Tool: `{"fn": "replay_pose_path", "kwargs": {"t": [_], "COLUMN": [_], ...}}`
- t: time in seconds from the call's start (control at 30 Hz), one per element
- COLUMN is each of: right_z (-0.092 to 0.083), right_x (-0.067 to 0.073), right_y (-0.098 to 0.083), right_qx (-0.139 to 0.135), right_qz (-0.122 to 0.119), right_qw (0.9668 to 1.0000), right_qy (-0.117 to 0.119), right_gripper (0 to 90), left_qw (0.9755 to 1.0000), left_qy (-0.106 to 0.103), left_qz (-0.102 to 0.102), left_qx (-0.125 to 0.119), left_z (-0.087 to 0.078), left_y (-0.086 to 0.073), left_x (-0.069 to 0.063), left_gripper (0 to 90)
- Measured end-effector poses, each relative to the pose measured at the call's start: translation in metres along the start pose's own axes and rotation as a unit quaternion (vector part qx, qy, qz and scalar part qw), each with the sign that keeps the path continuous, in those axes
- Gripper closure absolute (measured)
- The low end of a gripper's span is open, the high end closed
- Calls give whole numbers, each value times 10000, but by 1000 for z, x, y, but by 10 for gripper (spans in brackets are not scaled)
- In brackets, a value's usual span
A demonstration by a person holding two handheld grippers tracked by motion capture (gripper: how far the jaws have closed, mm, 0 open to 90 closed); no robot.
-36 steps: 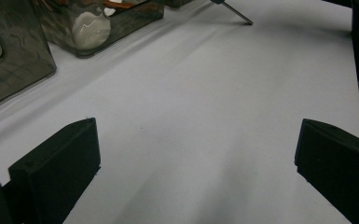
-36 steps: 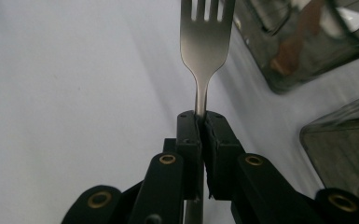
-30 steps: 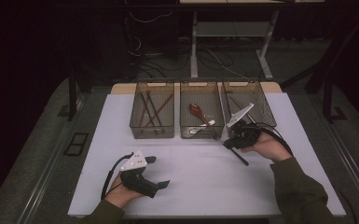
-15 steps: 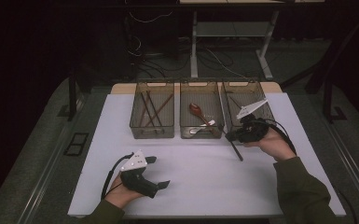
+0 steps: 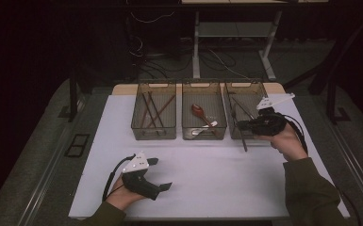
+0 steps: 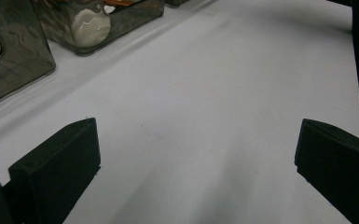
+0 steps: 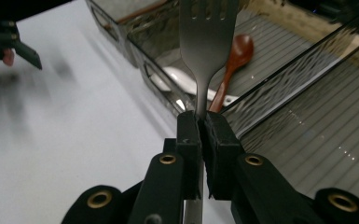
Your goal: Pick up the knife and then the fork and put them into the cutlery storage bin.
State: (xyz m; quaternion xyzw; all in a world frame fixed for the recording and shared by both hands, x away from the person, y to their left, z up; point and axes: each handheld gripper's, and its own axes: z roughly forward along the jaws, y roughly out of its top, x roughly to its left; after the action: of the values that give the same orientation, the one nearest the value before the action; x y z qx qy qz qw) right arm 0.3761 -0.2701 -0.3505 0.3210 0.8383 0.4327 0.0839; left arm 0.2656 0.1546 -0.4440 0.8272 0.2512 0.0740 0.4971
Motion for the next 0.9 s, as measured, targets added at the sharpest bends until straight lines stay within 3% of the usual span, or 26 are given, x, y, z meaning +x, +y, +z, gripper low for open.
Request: {"fn": "replay_pose_path", "kwargs": {"t": [0.53,0.9], "right_z": [-34,-57], "right_x": [-17,-51], "right_y": [-2,-1], "right_qx": [-740,-1029], "right_qz": [296,674], "right_qw": [9955,9853], "right_qy": [-504,-1187], "right_gripper": [844,844], "left_qw": [10000,10000], "left_qy": [1,20], "left_qz": [8,-6], "left_qx": [1,11], "left_z": [0,0], "left_y": [0,0], "left_x": [-1,-1], "left_gripper": [0,0]}}
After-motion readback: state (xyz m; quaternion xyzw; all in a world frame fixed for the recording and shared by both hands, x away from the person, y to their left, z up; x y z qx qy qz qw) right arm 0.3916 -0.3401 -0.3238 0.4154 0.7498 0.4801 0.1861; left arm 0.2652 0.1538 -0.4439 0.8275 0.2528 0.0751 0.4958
